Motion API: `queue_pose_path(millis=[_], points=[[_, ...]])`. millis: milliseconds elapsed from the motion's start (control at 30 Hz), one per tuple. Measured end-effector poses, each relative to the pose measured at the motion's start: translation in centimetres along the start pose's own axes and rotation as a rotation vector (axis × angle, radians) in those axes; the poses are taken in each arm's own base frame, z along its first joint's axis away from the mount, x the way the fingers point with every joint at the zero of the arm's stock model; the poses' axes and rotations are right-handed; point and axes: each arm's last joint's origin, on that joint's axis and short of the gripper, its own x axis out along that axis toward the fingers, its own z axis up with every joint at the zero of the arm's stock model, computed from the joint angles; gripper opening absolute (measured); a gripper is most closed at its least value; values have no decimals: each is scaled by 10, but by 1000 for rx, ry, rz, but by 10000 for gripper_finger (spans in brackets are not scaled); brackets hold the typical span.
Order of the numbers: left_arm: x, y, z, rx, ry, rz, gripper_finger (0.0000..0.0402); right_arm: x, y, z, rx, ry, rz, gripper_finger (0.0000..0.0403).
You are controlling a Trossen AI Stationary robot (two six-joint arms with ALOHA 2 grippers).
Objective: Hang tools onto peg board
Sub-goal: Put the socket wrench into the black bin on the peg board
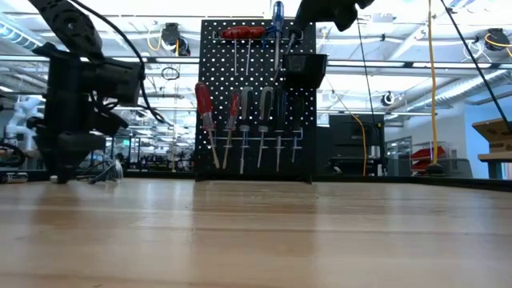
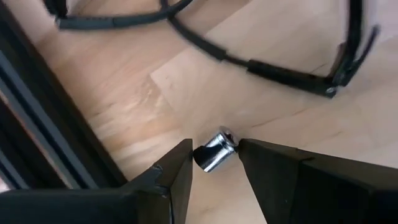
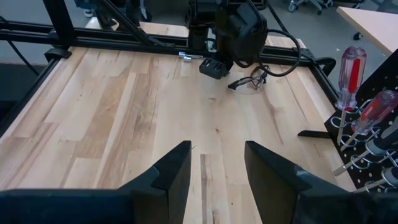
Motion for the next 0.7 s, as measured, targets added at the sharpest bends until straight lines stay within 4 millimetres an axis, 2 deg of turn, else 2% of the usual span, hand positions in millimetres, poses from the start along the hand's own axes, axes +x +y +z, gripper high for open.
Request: queue_pose_path(millis=[333,600,700], points=[[0,-2,1,15,8,-34,142,0,0,0,0,0,0,144],[-1,-3,1,13,10,-58,61,0,0,0,0,0,0,144],[-1,-3,2,12,10,-59,54,0,0,0,0,0,0,144]])
